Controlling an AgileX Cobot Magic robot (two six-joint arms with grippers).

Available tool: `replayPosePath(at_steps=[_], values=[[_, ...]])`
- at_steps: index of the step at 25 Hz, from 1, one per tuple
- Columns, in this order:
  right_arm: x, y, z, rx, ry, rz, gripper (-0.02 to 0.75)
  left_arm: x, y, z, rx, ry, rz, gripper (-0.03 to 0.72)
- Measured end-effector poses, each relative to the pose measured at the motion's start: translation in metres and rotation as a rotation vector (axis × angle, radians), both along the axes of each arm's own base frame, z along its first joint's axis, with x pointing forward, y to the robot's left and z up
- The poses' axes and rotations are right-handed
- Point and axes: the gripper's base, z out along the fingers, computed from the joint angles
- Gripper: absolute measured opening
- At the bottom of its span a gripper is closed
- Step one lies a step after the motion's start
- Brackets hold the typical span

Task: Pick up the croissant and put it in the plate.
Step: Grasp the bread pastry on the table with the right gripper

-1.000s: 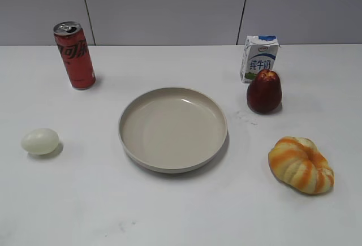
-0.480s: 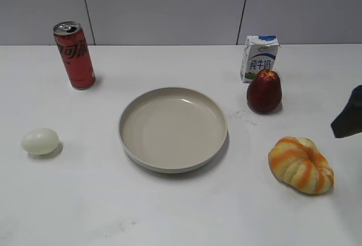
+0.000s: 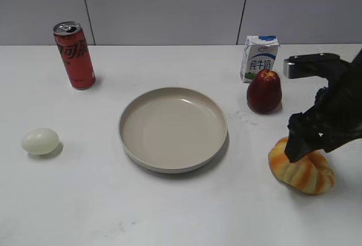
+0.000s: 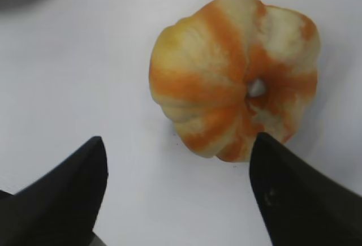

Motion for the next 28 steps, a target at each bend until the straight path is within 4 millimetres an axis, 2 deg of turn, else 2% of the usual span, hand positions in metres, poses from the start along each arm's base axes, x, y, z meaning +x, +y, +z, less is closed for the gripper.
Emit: replayPosePath(at_steps=[11,14,18,21,25,28], values=[[0.018,0.003,-0.064,-0.053,0.098,-0.002,0.589,0.0,0.0,0.0,0.0,0.0,0.0,0.586],[0.02,0.003,-0.077,-0.064,0.118,0.003,0.589,0.0,0.0,0.0,0.0,0.0,0.0,0.586],[0.023,0.004,-0.079,-0.068,0.119,0.008,0.574,0.0,0.0,0.0,0.0,0.0,0.0,0.586],[0.023,0.003,-0.08,-0.081,0.115,0.02,0.475,0.0,0.0,0.0,0.0,0.0,0.0,0.586],[0.024,0.002,-0.08,-0.095,0.114,0.025,0.237,0.0,0.0,0.0,0.0,0.0,0.0,0.586],[0.027,0.002,-0.08,-0.105,0.134,0.035,0.228,0.0,0.0,0.0,0.0,0.0,0.0,0.586]])
